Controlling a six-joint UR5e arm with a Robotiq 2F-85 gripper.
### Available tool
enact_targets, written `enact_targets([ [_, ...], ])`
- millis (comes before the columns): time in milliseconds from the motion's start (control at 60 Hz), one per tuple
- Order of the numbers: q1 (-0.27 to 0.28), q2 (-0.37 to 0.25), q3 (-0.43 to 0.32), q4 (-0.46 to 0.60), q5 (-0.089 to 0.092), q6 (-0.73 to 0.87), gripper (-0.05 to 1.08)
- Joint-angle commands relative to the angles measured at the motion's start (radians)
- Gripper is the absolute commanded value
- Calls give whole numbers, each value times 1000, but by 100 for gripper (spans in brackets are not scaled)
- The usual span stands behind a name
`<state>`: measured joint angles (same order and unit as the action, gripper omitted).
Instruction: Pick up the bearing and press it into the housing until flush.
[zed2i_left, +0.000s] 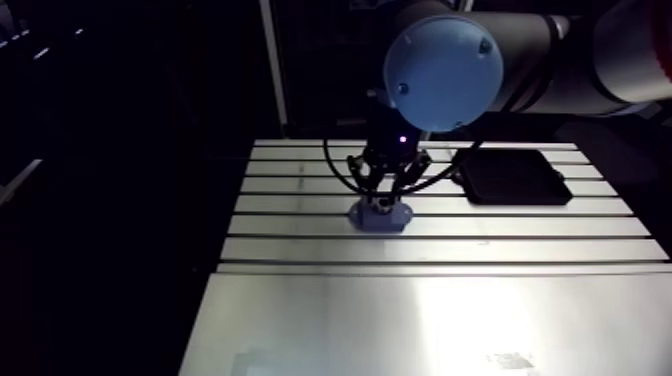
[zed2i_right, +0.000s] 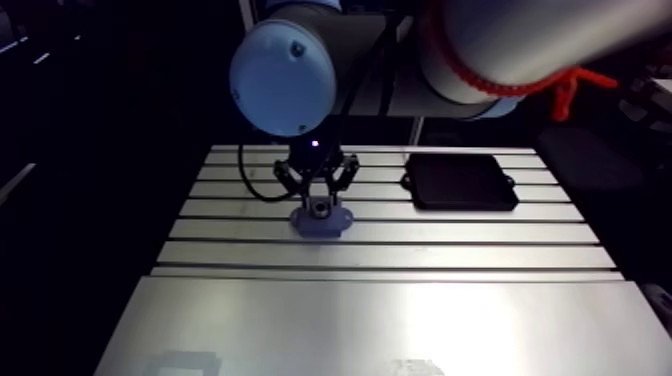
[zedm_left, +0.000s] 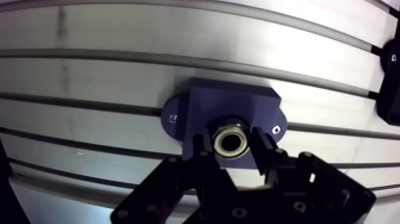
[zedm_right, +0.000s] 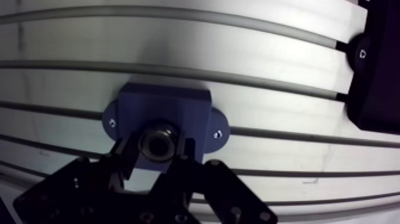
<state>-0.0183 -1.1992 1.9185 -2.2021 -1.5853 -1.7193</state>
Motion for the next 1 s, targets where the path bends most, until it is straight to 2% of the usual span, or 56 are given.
enact_targets([
  [17, 0, 2, 0, 0, 0, -1, 70],
  [1000, -1, 4, 0, 0, 0, -4, 71],
])
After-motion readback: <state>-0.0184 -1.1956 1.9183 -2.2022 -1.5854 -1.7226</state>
